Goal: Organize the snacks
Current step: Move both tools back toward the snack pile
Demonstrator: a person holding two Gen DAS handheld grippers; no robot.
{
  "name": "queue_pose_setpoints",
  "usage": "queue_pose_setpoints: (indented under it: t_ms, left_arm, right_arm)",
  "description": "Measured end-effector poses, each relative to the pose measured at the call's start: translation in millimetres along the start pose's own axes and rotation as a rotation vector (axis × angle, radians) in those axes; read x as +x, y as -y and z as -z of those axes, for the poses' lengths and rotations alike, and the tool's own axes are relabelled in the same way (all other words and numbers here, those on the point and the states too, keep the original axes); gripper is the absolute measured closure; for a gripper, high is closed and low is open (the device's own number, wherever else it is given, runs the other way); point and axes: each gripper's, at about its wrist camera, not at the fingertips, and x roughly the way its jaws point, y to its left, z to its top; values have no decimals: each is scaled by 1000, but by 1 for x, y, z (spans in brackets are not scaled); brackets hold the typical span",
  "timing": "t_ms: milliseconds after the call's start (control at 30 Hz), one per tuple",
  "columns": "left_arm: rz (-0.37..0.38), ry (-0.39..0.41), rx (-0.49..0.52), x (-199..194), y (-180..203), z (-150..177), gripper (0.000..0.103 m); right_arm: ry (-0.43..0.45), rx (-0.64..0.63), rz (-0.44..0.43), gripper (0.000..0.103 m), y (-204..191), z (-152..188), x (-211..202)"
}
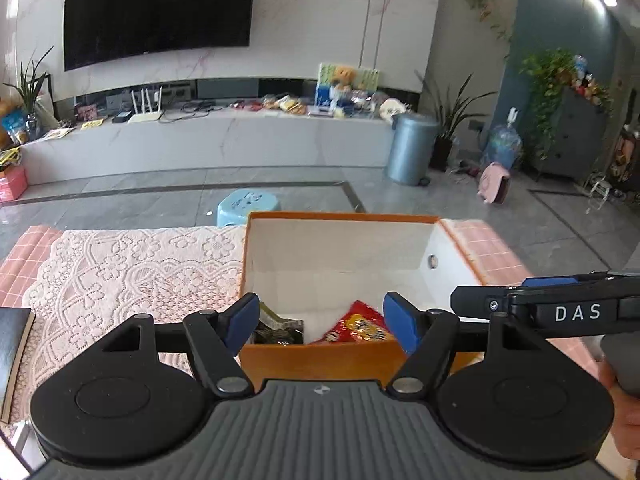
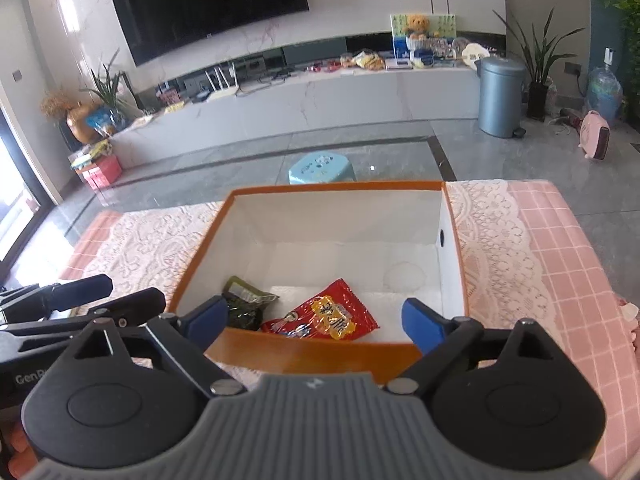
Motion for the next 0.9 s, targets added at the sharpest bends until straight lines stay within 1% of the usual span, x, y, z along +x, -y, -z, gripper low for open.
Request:
queue_pose_setpoints:
  t_ms: [167,400,533,633,767,900]
  left_arm:
    - [17,16,-8,-29,7,16,17]
    - [47,23,-18,-49,11,55,17]
    - [71,4,-33,-50,9,71,17]
    - [91,-3,-51,-51,6,85,17]
    - [109,-36,-55,-45,6,99,17]
    - [104,-80,-51,-36,4,116,17]
  right_arm:
    - [48,-7,-12,10,-2,26,-40]
    - [115,-33,7,10,-9,81,-78]
    - [126,-40,18,10,-12,111,-86]
    - [121,-59,46,10,-11,129,-87]
    - [124,-59,77,10,-3,147,-84]
    - [130,-51,93,10,2,161,-81]
